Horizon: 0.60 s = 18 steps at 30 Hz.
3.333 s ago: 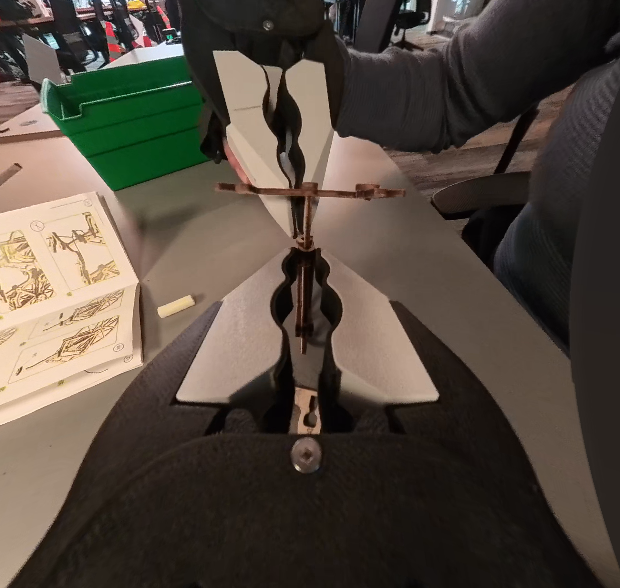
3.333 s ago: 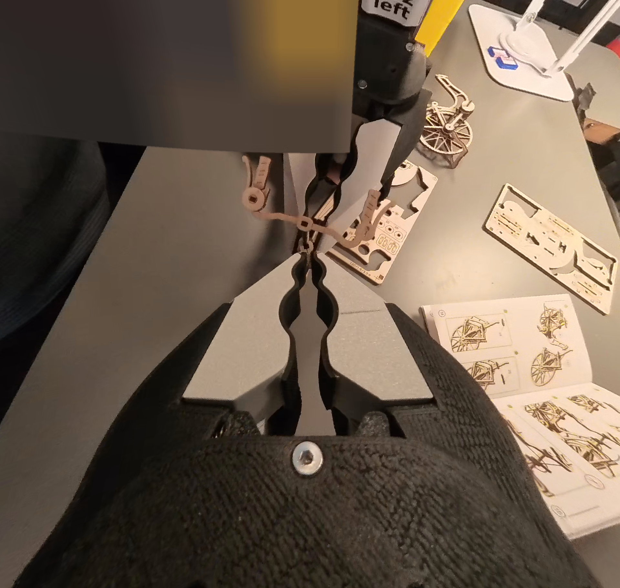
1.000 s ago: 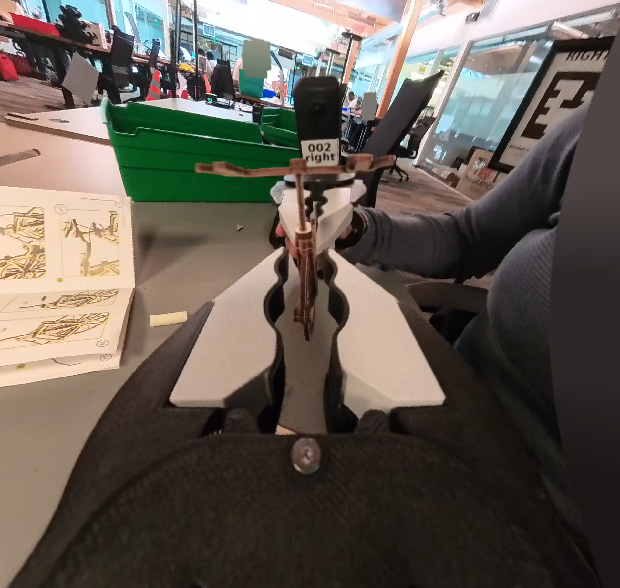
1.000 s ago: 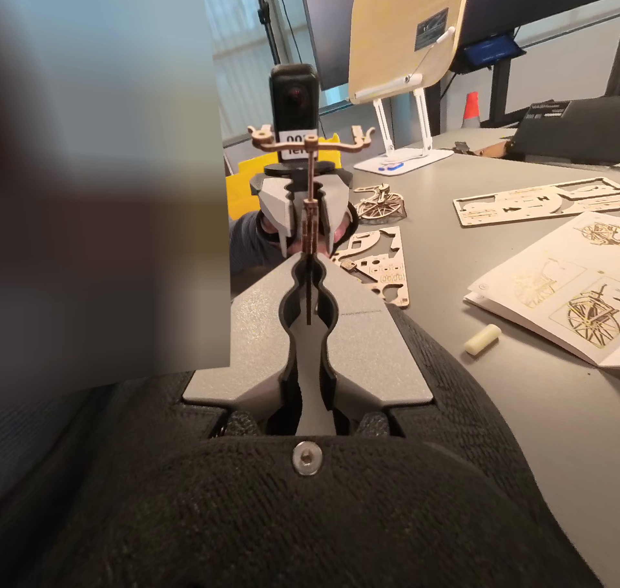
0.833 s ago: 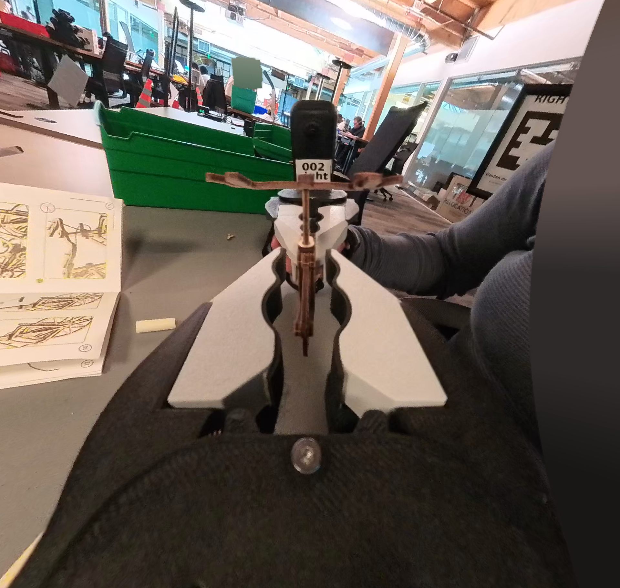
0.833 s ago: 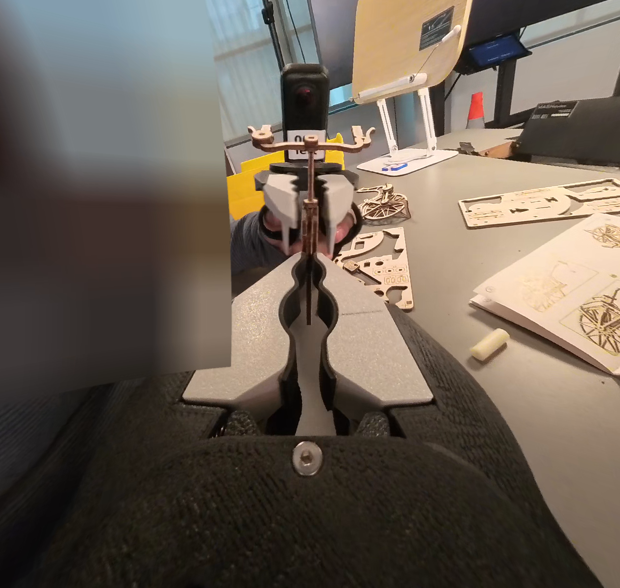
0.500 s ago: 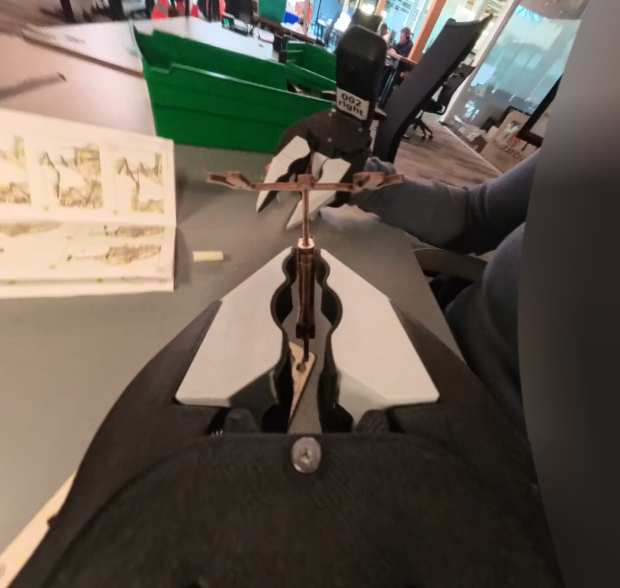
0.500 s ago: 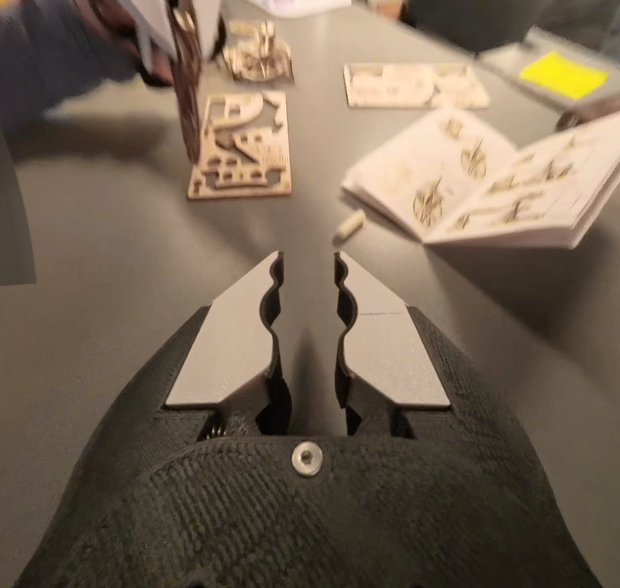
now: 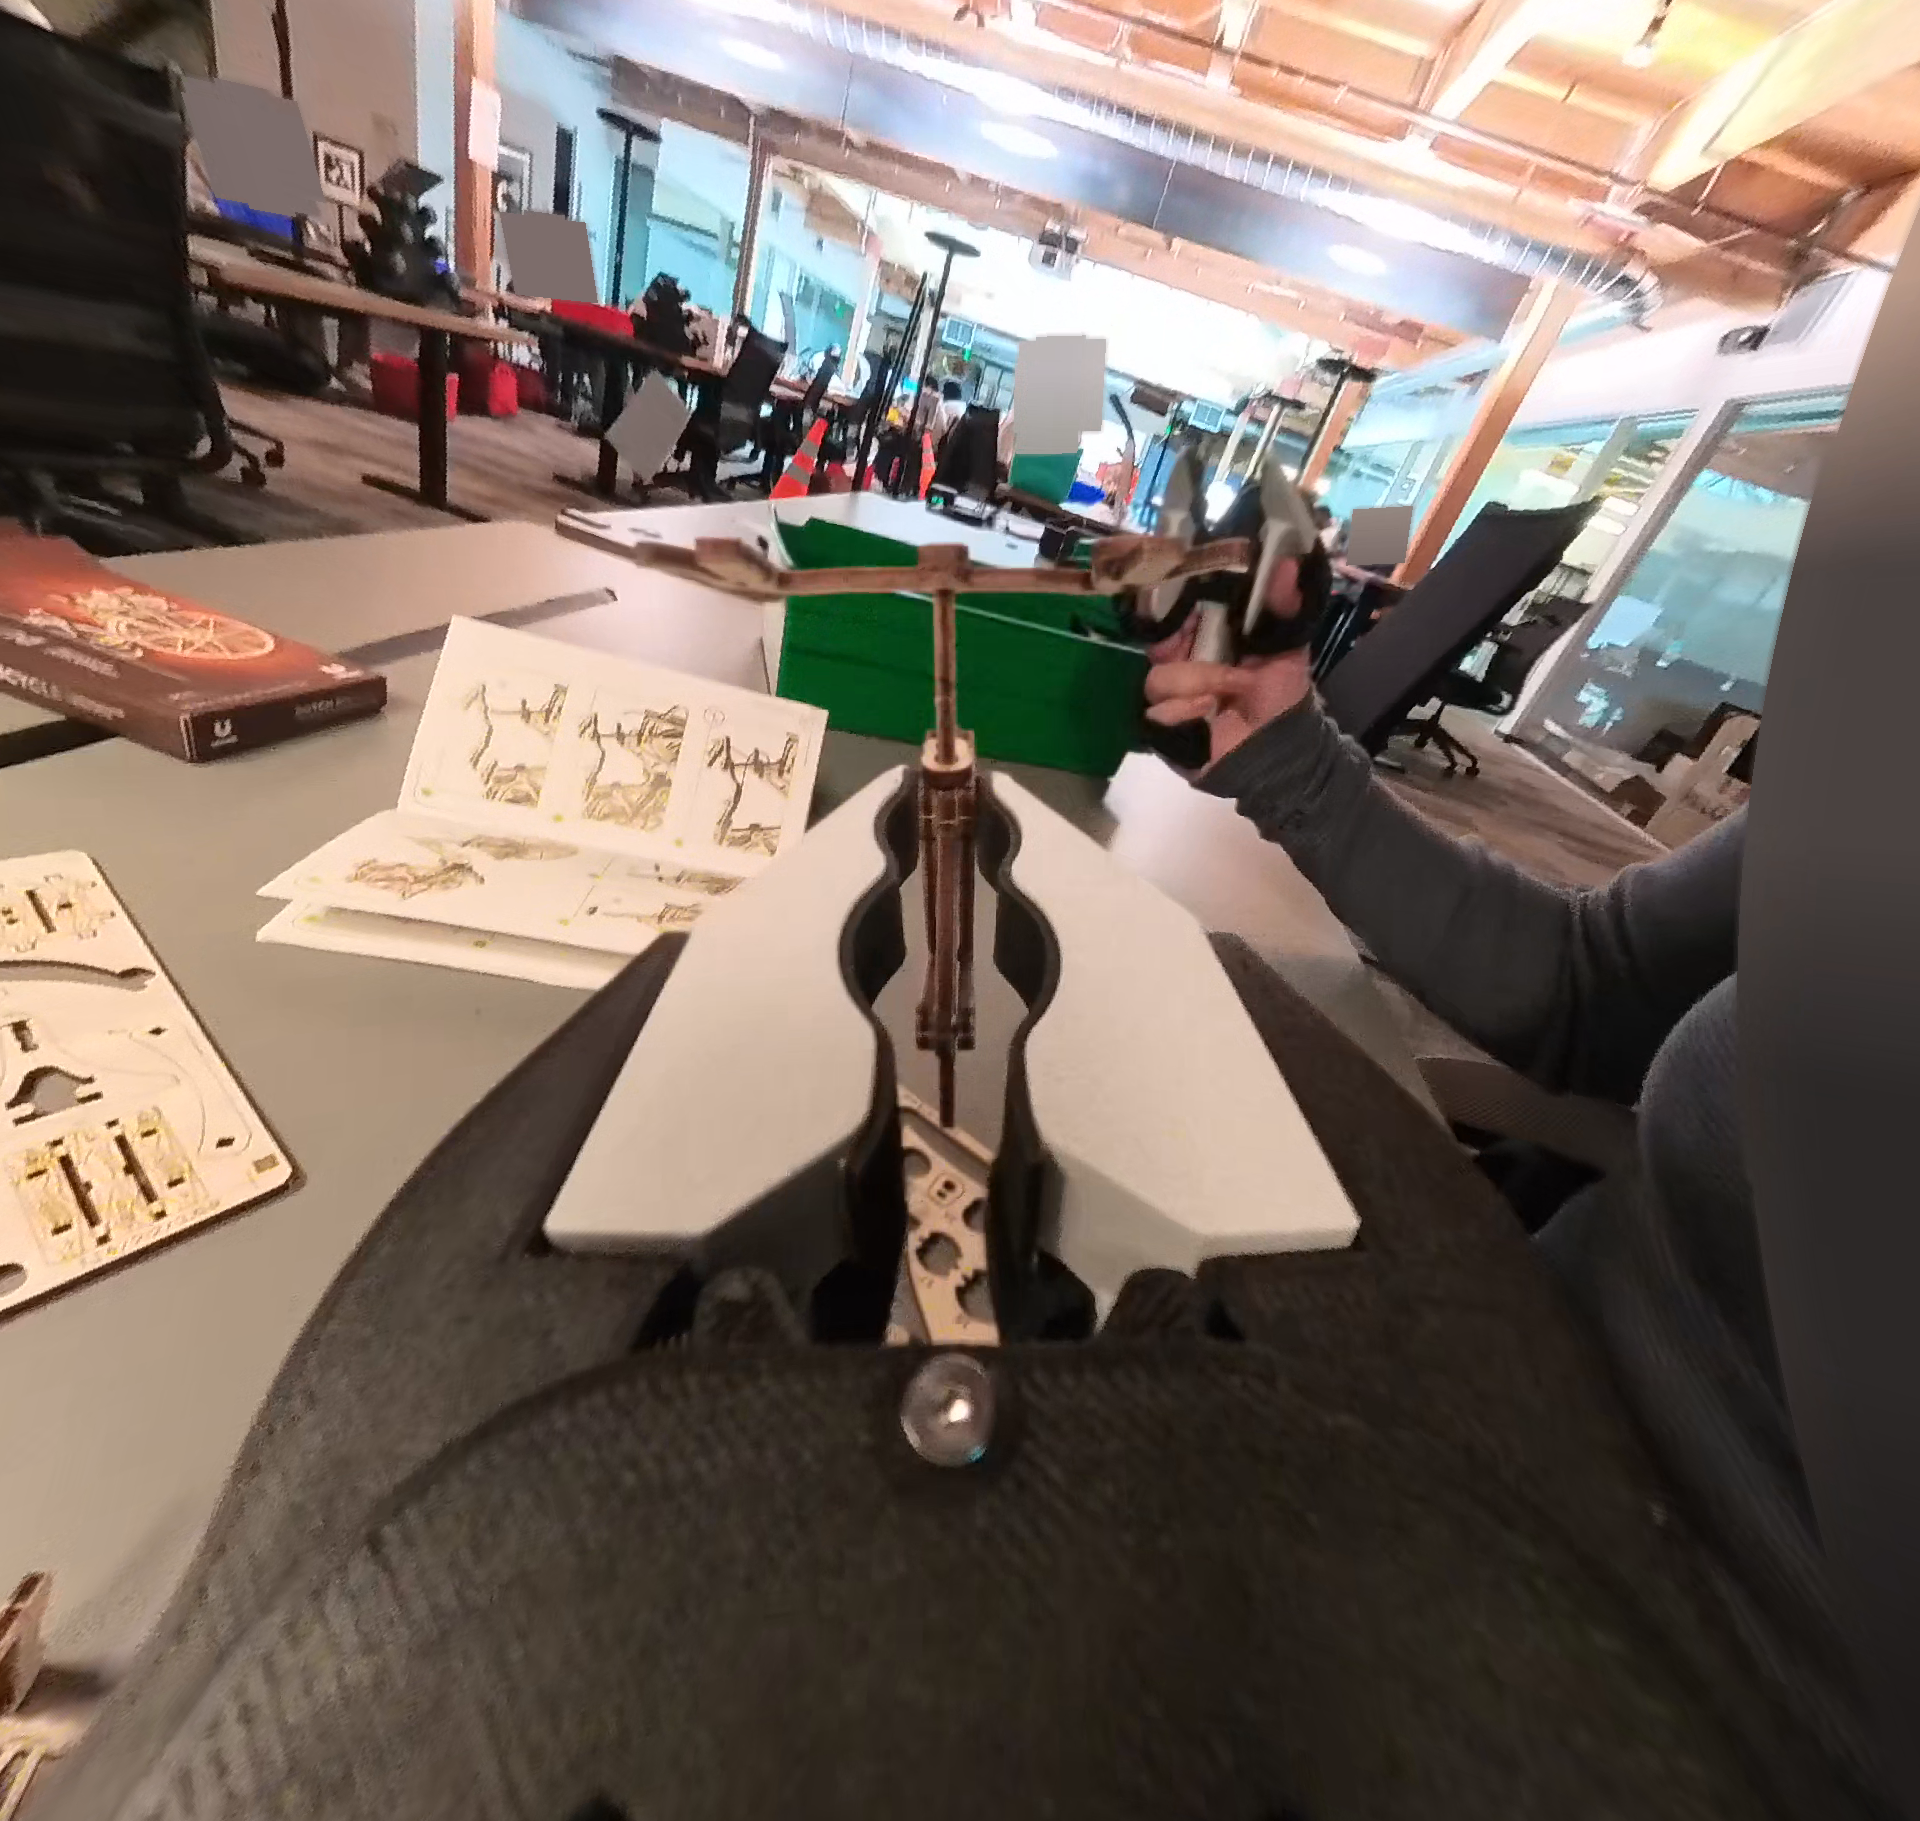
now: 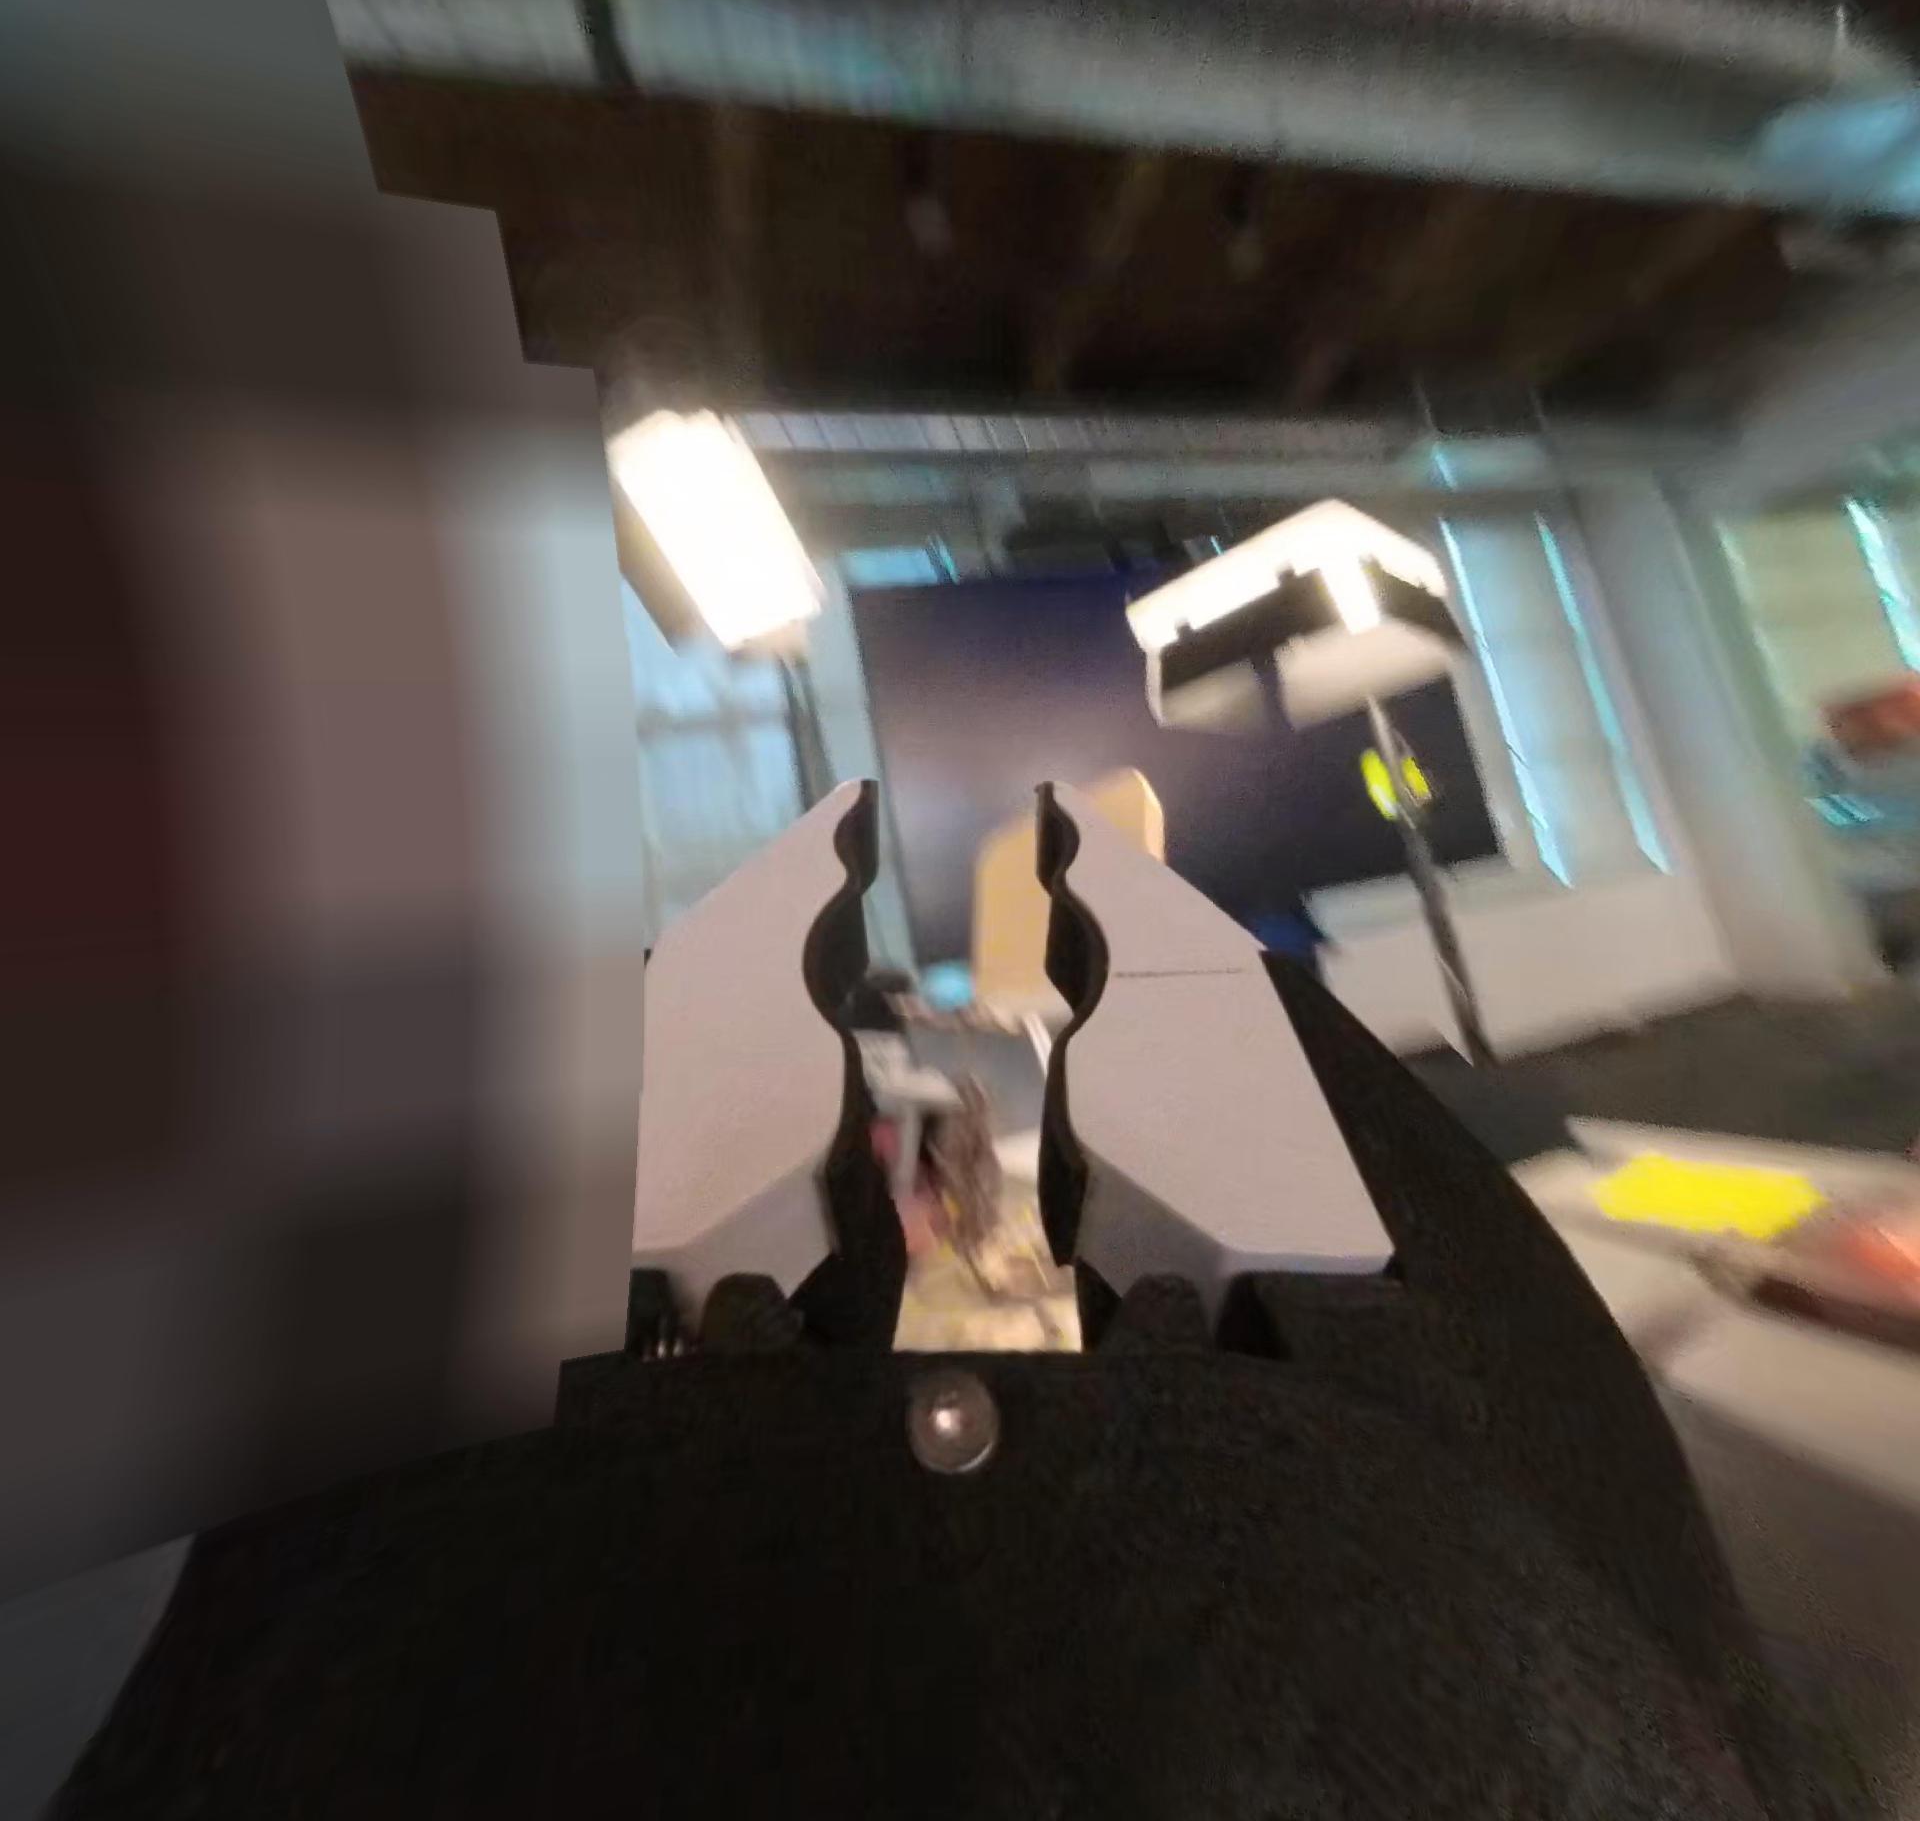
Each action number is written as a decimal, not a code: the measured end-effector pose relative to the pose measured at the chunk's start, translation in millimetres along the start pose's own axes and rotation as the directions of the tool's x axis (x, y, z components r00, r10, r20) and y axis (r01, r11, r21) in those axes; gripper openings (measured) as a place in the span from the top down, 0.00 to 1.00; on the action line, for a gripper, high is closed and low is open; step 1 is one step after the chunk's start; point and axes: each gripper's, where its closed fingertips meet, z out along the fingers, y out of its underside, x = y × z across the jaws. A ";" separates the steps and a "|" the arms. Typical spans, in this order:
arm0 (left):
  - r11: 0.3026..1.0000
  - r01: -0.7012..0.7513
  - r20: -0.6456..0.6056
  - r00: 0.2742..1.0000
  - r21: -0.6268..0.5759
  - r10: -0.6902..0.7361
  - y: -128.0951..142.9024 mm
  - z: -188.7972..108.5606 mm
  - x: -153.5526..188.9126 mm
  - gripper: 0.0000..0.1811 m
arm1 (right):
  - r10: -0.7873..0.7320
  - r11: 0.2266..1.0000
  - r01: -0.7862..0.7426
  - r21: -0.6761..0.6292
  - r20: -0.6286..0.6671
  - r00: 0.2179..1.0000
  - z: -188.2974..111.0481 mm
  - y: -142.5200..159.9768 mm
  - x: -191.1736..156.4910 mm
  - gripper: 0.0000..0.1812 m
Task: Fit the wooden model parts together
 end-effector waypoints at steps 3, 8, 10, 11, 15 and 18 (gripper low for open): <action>1.000 -0.019 0.001 1.000 0.022 0.019 -3.3 0.0 1.8 0.95 | 0.031 0.984 -0.039 0.174 0.046 0.998 -13.5 -39.1 -5.4 0.86; 1.000 -0.008 -0.034 0.999 0.001 0.008 1.1 3.6 7.8 0.95 | -0.261 0.872 0.071 -0.484 -0.337 0.905 -47.4 36.8 62.1 0.88; 0.999 -0.007 -0.064 0.998 -0.040 0.005 9.1 9.9 13.6 0.95 | -0.369 0.664 -0.033 -0.747 -0.365 0.855 -86.6 72.0 82.4 0.89; 0.998 -0.012 -0.073 0.997 -0.057 0.008 12.8 13.6 16.2 0.95 | -0.371 0.563 -0.125 -0.817 -0.384 0.846 -105.4 85.9 86.5 0.89; 0.991 -0.038 -0.112 0.993 -0.128 0.023 27.8 26.1 27.4 0.95 | -0.330 0.302 -0.354 -0.885 -0.445 0.833 -145.7 124.5 79.9 0.98; 0.985 -0.058 -0.130 0.991 -0.164 0.037 35.5 31.9 33.5 0.95 | -0.451 0.121 -0.397 -0.910 -0.407 0.795 -173.2 143.3 86.7 1.00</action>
